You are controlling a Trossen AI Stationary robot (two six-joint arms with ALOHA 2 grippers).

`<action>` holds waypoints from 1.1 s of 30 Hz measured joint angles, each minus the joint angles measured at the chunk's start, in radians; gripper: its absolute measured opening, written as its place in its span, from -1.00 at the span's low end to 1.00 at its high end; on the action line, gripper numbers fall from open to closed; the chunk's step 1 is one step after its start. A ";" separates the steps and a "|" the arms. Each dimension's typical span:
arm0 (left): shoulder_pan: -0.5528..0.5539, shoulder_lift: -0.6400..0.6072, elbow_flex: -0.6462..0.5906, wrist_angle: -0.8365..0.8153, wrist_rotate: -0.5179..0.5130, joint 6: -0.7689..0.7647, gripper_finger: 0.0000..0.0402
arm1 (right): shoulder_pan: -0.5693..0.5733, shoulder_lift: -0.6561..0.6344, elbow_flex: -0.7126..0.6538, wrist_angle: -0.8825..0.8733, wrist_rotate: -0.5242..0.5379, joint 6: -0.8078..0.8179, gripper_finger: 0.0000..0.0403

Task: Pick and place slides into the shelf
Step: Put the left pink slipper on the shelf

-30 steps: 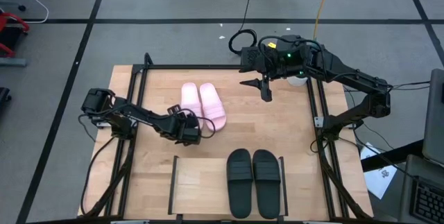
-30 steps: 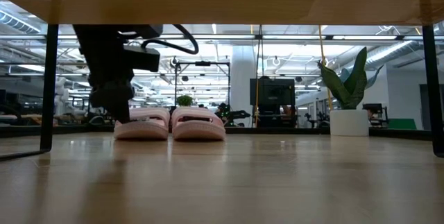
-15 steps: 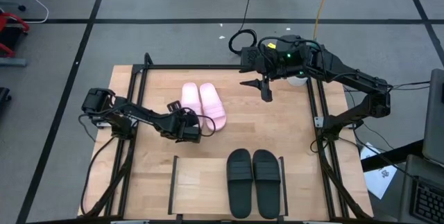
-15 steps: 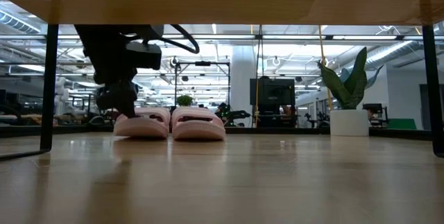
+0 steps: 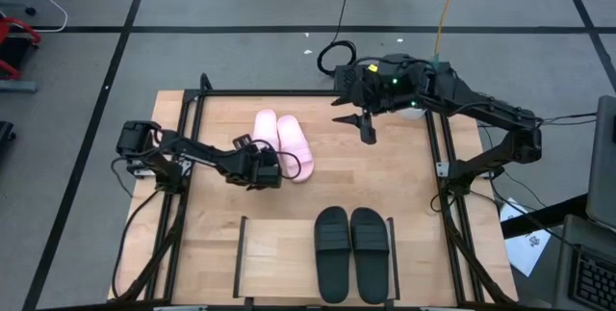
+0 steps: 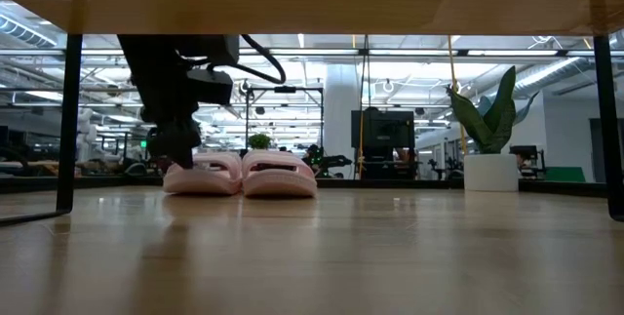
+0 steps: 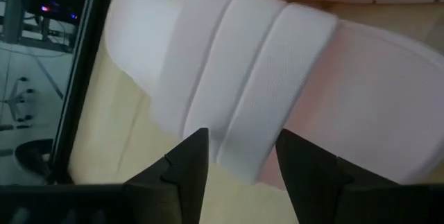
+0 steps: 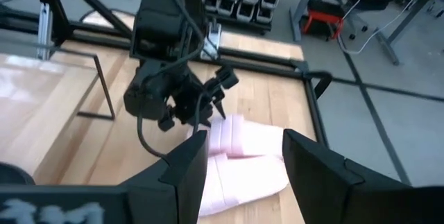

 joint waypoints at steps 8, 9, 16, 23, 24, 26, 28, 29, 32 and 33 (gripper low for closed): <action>0.022 0.008 0.000 0.030 0.013 0.074 -0.14 | 0.000 0.000 -0.100 0.025 0.000 0.001 -0.12; 0.025 0.008 0.000 0.030 0.010 0.084 -0.14 | 0.000 0.000 -0.109 0.031 0.000 0.006 -0.12; 0.070 0.049 0.001 0.054 0.001 0.150 -0.14 | 0.000 0.000 -0.112 0.077 -0.003 0.005 -0.12; 0.111 0.103 0.002 0.068 -0.026 0.155 -0.14 | 0.000 -0.007 -0.112 0.085 -0.003 0.006 -0.12; 0.115 0.106 0.002 0.073 -0.028 0.155 -0.14 | 0.000 -0.007 -0.112 0.084 -0.003 0.008 -0.12; 0.122 0.110 0.002 0.078 -0.043 0.155 -0.14 | 0.000 -0.009 -0.112 0.084 -0.003 0.009 -0.12; 0.130 0.110 0.001 0.078 -0.054 0.155 -0.17 | 0.000 -0.009 -0.112 0.084 -0.003 0.009 -0.12; 0.131 0.110 0.001 0.076 -0.060 0.155 -0.20 | 0.000 -0.009 -0.112 0.084 -0.003 0.009 -0.12; 0.135 0.111 0.001 0.077 -0.058 0.158 -0.40 | 0.000 -0.009 -0.112 0.084 -0.003 0.010 -0.12; 0.138 0.111 0.001 0.078 -0.053 0.163 -0.49 | 0.000 -0.009 -0.112 0.083 -0.003 0.010 -0.12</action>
